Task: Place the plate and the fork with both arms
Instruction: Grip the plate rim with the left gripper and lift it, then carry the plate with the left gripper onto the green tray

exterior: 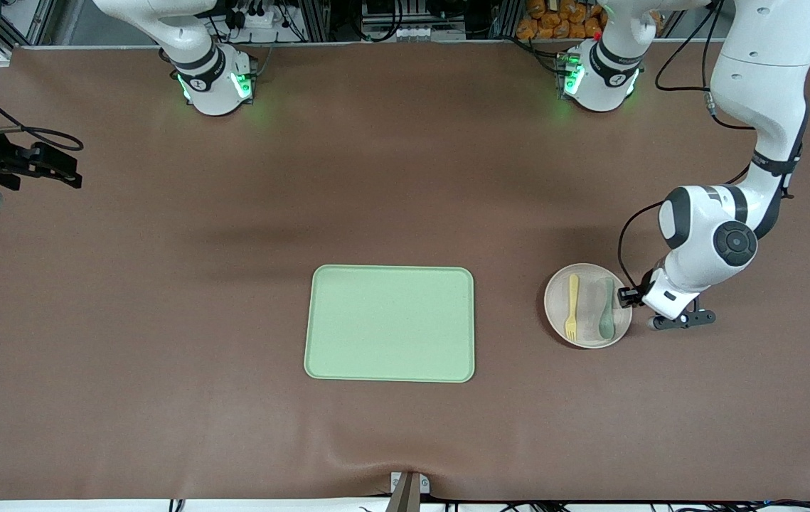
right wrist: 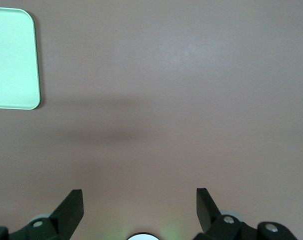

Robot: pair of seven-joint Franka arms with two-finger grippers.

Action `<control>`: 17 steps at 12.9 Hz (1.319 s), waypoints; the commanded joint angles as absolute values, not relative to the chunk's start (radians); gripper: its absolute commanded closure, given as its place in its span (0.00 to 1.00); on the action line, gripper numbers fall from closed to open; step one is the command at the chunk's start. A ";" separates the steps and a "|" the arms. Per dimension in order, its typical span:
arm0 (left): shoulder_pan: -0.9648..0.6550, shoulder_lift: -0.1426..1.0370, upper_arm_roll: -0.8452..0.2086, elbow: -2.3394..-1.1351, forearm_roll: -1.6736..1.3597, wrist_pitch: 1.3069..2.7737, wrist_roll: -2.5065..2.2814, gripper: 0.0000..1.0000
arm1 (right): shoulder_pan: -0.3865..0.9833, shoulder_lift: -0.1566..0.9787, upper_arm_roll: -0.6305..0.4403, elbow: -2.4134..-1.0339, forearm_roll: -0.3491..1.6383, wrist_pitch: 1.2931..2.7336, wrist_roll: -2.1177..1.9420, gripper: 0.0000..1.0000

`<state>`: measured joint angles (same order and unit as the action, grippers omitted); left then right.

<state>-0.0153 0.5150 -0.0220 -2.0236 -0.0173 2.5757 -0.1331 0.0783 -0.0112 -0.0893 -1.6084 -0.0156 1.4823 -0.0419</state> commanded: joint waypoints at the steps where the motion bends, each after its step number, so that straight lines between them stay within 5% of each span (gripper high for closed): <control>1: -0.009 0.525 -0.028 -2.006 -0.015 2.585 -0.143 1.00 | 0.072 -0.011 -0.083 -1.608 -0.023 1.485 -0.037 0.00; 9: -0.015 0.428 -0.219 -1.901 -0.195 2.516 -0.173 1.00 | 0.074 -0.009 -0.083 -1.608 -0.023 1.486 -0.037 0.00; 17: -0.285 0.650 -0.268 -1.576 -0.183 2.422 -0.449 1.00 | 0.074 -0.005 -0.081 -1.608 -0.023 1.488 -0.037 0.00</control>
<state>-0.2418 0.5517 -0.2808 -1.6803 -0.1770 2.4348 -0.4247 0.0785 -0.0085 -0.0879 -1.6086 -0.0156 1.4838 -0.0420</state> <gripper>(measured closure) 0.956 0.000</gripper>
